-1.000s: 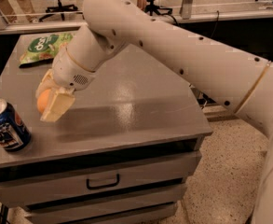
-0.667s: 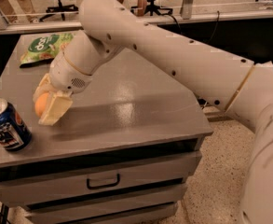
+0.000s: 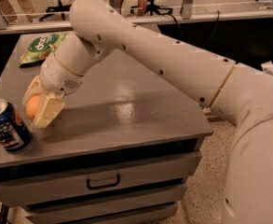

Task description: Move orange near pepsi can

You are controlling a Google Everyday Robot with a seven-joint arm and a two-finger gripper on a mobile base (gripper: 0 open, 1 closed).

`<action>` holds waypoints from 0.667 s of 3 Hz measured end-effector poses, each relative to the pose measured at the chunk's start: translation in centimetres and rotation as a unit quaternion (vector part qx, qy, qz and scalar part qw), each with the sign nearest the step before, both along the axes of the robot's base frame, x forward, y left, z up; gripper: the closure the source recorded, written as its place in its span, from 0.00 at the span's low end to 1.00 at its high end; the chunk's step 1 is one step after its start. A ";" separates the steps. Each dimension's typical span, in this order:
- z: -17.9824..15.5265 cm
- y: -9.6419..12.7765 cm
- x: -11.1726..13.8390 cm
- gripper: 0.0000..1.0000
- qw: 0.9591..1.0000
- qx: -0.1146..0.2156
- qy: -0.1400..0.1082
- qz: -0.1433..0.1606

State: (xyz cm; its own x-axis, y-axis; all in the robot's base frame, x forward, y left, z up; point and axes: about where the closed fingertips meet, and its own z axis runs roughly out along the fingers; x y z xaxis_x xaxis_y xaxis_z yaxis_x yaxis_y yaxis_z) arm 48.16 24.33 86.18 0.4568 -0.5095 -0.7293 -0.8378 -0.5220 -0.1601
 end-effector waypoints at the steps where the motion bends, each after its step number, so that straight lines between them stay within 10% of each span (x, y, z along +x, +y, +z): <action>1: 0.7 0.8 -0.6 0.59 0.999 -0.007 -0.016 0.046; 2: 0.7 0.8 -0.9 0.36 0.999 -0.009 -0.015 0.052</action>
Offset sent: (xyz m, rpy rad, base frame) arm -0.0053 0.0072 0.0066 -0.0114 -0.0301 0.0835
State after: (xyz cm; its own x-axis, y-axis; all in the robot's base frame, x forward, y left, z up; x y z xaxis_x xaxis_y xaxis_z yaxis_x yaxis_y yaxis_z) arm 47.30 25.15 86.88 0.5293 -0.4710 -0.7057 -0.7743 -0.6082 -0.1748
